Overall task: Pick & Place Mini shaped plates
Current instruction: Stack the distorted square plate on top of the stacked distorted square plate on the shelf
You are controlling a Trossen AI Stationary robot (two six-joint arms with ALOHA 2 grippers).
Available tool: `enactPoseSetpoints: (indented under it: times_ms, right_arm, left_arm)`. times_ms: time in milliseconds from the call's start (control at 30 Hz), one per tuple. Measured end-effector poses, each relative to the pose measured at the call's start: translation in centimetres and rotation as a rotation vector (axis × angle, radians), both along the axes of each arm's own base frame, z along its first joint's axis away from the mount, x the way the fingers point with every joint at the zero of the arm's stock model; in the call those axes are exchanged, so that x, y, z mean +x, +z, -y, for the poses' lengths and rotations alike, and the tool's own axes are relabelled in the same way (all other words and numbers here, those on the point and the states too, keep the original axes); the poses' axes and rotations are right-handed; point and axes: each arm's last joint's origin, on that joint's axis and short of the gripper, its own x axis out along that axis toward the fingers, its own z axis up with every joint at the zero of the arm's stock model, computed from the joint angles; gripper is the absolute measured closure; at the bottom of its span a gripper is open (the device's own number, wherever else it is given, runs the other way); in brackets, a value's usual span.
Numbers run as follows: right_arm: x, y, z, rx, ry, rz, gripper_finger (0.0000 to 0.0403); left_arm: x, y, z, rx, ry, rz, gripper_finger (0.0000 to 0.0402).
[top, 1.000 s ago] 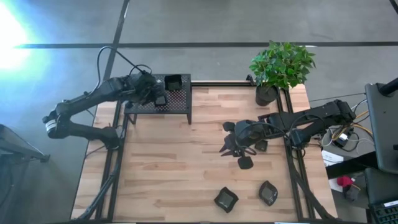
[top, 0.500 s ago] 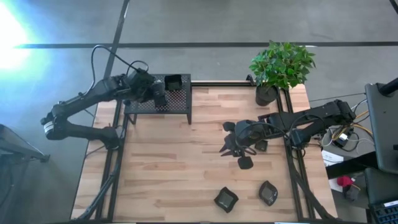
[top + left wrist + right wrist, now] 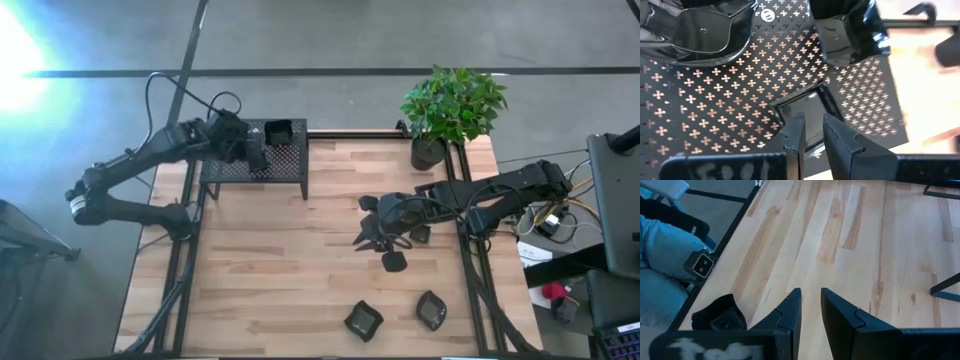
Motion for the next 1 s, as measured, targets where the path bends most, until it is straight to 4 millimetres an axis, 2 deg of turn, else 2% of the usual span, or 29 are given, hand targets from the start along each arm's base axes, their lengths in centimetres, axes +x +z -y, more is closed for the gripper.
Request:
enactPoseSetpoints:
  times_ms: [233, 467, 700, 867, 1000]
  right_arm:
    - [0.0, 0.0, 0.0, 0.000, -0.001, 0.000, 0.0335]
    - [0.0, 0.0, 0.0, 0.006, -0.007, -0.010, 0.0335]
    - [-0.5, -0.6, 0.2, 0.026, -0.068, -0.096, 0.0335]
    - [-1.2, -1.3, 0.7, -0.040, -0.250, -0.192, 0.0335]
    - [-1.9, -1.9, 1.0, -0.069, -0.384, -0.272, 0.0335]
  left_arm:
    - [0.1, -0.6, -0.1, 0.055, -0.094, -0.075, 0.0342]
    - [0.4, 1.6, 1.0, 0.298, -0.289, -0.007, 0.0342]
    - [1.1, 2.5, 4.1, 0.466, -0.585, -0.030, 0.0342]
    - [1.9, 2.5, 6.9, 0.565, -0.753, -0.074, 0.0342]
    - [2.2, 2.5, 9.3, 0.651, -0.796, -0.110, 0.0342]
